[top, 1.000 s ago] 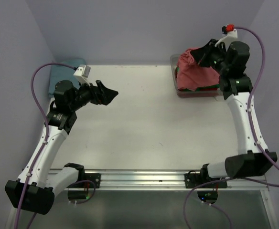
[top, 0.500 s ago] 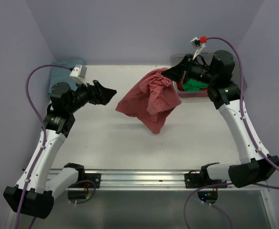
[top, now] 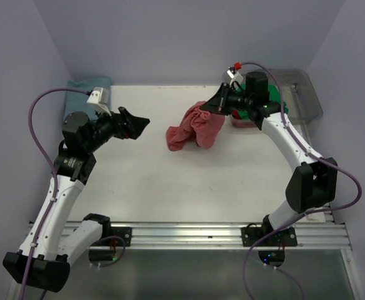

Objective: Fold and stack the t-shirts
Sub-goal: Move the tshirt to the center of the board

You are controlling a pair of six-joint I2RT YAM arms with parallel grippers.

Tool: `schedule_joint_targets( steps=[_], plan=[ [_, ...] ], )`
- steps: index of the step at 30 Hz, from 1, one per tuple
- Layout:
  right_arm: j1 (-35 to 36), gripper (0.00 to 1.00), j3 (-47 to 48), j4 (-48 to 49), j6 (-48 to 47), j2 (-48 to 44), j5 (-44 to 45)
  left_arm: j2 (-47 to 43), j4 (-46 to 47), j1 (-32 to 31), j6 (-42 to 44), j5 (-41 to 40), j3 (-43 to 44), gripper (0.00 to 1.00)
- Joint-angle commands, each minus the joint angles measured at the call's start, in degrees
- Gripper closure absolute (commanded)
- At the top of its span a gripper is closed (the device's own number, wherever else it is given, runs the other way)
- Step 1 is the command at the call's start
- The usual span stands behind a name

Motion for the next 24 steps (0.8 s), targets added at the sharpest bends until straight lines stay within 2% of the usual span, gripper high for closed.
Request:
schedule_joint_targets(
  steps=[1, 5, 10, 11, 13, 14, 15, 17, 19, 20, 21, 23, 24],
  plan=[
    [1.63, 1.00, 3.21, 4.20, 1.75, -1.15, -4.51, -1.27, 0.52, -0.05, 0.35, -1.16, 0.00, 0.00],
    [6.09, 1.00, 6.81, 5.25, -0.62, 0.52, -16.02, -1.01, 1.05, -0.05, 0.09, -0.63, -0.08, 0.00],
    [14.70, 1.00, 6.64, 12.80, -3.79, -4.40, -24.11, -1.53, 1.31, -0.05, 0.27, -0.89, -0.08, 0.00],
    [15.51, 1.00, 6.47, 15.42, -0.40, -4.93, -26.66, -1.62, 1.31, -0.05, 0.35, -0.98, -0.08, 0.00],
    [17.35, 1.00, 4.19, 29.19, 6.98, -6.24, -28.35, -1.80, 1.14, -0.05, 0.44, -1.16, 0.00, 0.00],
    [17.54, 1.00, 3.05, 34.99, 15.90, -6.51, -28.35, -1.97, 1.05, -0.05, 0.53, -1.25, 0.09, 0.00],
    [17.62, 1.00, 1.30, 44.19, 19.90, -6.51, -27.75, -2.24, 0.87, -0.05, 0.62, -1.59, 0.26, 0.00],
    [17.54, 1.00, 1.28, 46.65, 23.53, -5.73, -26.60, -2.59, 0.61, -0.05, 0.79, -2.12, 0.35, 0.00],
    [17.45, 1.00, 2.85, 39.40, 20.93, -5.11, -23.10, -3.12, 0.08, -0.05, 1.06, -2.91, 0.70, 0.00],
    [17.45, 1.00, 3.91, 33.70, 13.51, -4.32, -21.08, -3.21, -0.27, -0.05, 1.23, -3.18, 0.97, 0.00],
    [17.45, 1.00, 7.31, 18.50, 8.83, -3.79, -13.14, -3.47, -0.97, -0.05, 1.76, -3.96, 1.40, 0.00],
    [17.62, 1.00, 10.93, 5.49, 0.73, -1.34, -4.14, -3.73, -1.85, -0.05, 2.37, -4.85, 1.93, 0.00],
    [17.45, 1.00, 12.86, -1.53, 0.35, -0.02, 3.73, -4.08, -2.46, -0.05, 2.72, -5.63, 2.28, 0.00]
  ],
)
